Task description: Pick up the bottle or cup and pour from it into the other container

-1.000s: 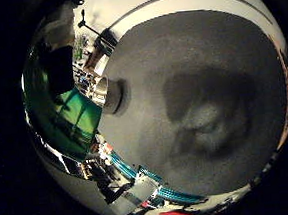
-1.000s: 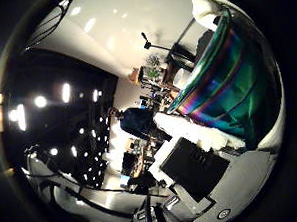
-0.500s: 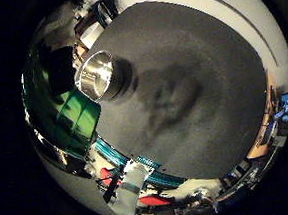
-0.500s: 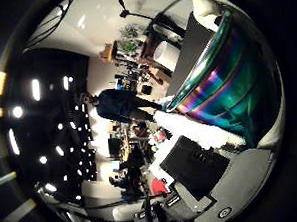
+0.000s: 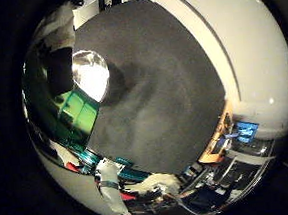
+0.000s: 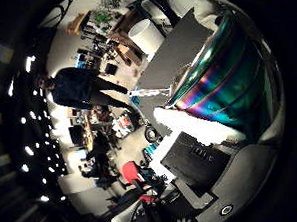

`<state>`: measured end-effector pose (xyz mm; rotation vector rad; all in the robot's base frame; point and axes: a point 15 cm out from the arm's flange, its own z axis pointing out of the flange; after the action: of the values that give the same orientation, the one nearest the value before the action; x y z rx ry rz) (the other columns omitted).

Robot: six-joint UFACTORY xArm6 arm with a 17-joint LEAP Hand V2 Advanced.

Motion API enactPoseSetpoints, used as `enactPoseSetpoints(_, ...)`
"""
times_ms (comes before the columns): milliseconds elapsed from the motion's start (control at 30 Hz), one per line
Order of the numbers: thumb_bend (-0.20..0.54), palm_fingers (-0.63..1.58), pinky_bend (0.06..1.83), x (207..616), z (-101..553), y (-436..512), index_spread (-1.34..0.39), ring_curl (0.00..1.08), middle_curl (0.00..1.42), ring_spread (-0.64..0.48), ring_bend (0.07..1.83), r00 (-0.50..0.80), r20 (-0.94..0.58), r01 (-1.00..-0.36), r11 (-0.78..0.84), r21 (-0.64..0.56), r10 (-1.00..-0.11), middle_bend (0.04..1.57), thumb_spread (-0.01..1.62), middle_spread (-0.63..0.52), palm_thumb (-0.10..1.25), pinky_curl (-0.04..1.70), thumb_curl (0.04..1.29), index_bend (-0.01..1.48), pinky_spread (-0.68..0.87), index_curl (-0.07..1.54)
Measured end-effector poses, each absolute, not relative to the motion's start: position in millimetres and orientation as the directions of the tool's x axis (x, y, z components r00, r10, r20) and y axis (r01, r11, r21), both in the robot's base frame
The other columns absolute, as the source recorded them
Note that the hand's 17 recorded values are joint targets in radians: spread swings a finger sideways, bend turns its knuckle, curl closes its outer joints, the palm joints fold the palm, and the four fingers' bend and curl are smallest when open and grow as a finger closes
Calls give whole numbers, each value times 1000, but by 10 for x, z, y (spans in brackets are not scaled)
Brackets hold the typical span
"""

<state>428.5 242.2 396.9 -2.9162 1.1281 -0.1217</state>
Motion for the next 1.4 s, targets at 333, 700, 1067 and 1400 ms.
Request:
enactPoseSetpoints(333,-25,856,1266,4224,3911,2588,-533,802,1167,-261,1455,802,306,-574,-802,162,-512,1078,846,-366,942,1160,560,708,-243,1136)
enactPoseSetpoints(700,-26,889,1250,4280,3872,2528,-526,805,1169,-261,1431,813,468,-524,-786,328,-346,1051,848,-369,940,1143,547,699,-248,1123)
enactPoseSetpoints(1067,-26,900,1243,4291,3516,2702,-528,811,1177,-264,1415,841,485,-471,-763,442,-238,1034,849,-374,936,1134,536,688,-247,1127)
enactPoseSetpoints(1400,-25,902,1244,4240,3275,2883,-531,815,1188,-267,1413,852,501,-434,-741,513,-152,1031,864,-379,938,1133,532,674,-248,1131)
